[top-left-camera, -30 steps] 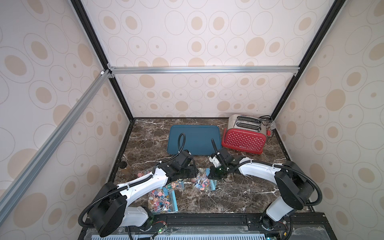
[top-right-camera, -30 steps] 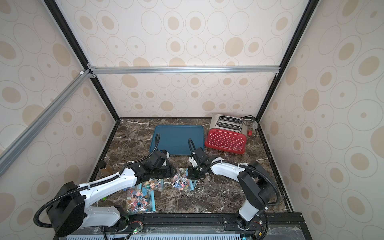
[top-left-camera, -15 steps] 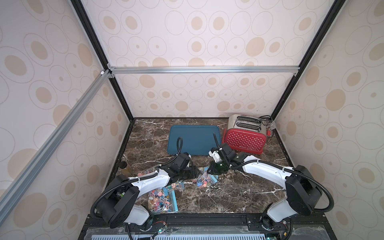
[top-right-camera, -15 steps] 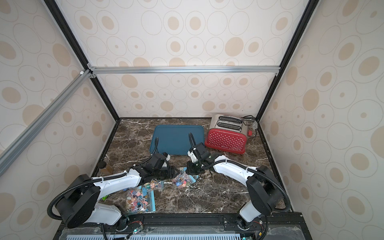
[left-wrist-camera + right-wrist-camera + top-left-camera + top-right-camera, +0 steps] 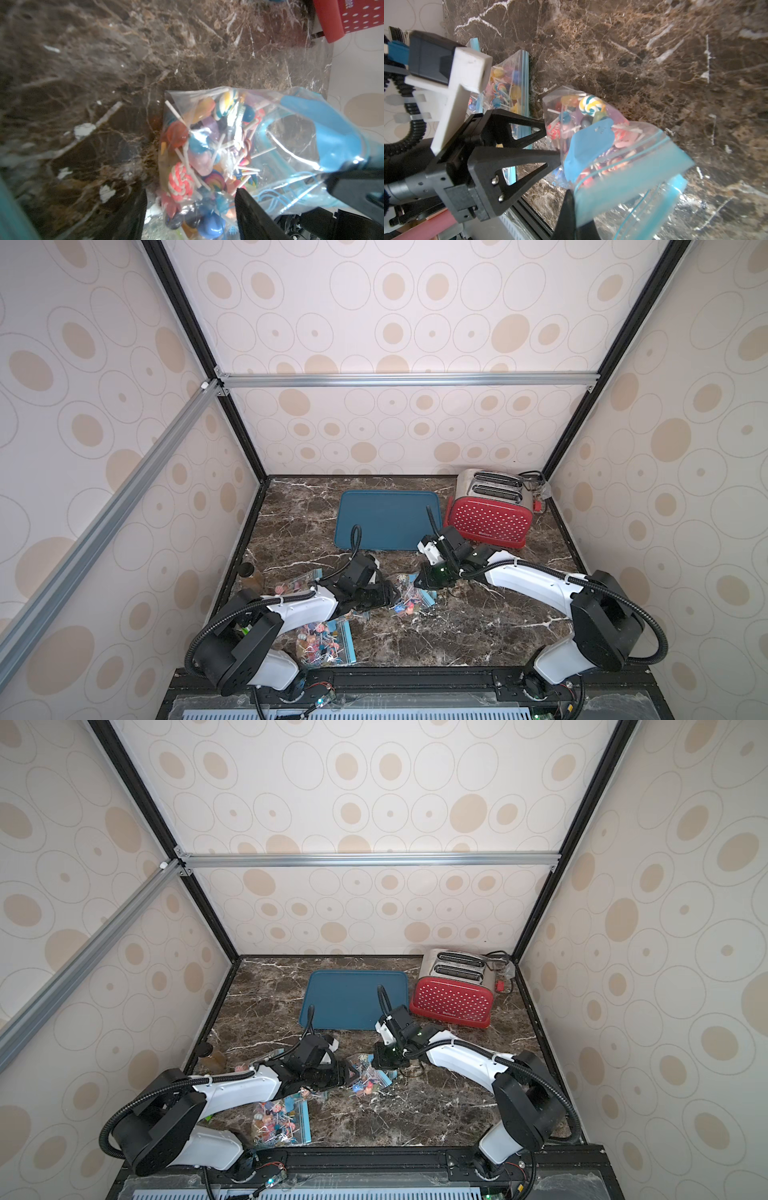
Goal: Pour candies out of the ziploc bag
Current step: Pick up the ziploc bag from the center of the board.
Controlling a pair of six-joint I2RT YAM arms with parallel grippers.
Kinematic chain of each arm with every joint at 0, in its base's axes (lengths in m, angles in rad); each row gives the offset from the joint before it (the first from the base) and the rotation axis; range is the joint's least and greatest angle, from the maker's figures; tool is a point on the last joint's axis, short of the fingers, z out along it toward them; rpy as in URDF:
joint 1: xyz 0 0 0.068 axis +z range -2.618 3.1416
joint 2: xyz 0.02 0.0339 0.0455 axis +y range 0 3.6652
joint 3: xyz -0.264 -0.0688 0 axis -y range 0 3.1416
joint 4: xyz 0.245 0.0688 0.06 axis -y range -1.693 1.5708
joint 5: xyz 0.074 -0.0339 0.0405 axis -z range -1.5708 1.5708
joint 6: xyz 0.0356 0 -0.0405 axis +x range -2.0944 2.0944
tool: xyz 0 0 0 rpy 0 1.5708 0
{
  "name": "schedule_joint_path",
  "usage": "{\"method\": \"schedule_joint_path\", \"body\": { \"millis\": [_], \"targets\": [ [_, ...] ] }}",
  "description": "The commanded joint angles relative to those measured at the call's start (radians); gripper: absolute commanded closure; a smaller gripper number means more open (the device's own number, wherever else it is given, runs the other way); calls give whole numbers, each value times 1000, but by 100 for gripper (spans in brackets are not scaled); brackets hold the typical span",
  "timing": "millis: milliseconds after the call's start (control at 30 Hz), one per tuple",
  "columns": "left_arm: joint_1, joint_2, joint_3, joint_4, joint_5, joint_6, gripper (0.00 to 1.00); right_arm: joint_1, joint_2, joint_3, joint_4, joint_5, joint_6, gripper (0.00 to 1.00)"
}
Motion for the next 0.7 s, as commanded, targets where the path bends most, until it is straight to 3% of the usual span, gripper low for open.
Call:
{"method": "schedule_joint_path", "body": {
  "millis": [0,300,667],
  "targets": [
    [4,0,-11,83,54,-39,31,2,1,-6,-3,9,9,100],
    [3,24,-3,183,125,-78,35,10,14,-1,4,6,9,100],
    [3,-13,6,117,107,-60,58,16,24,3,8,4,10,100]
  ]
}}
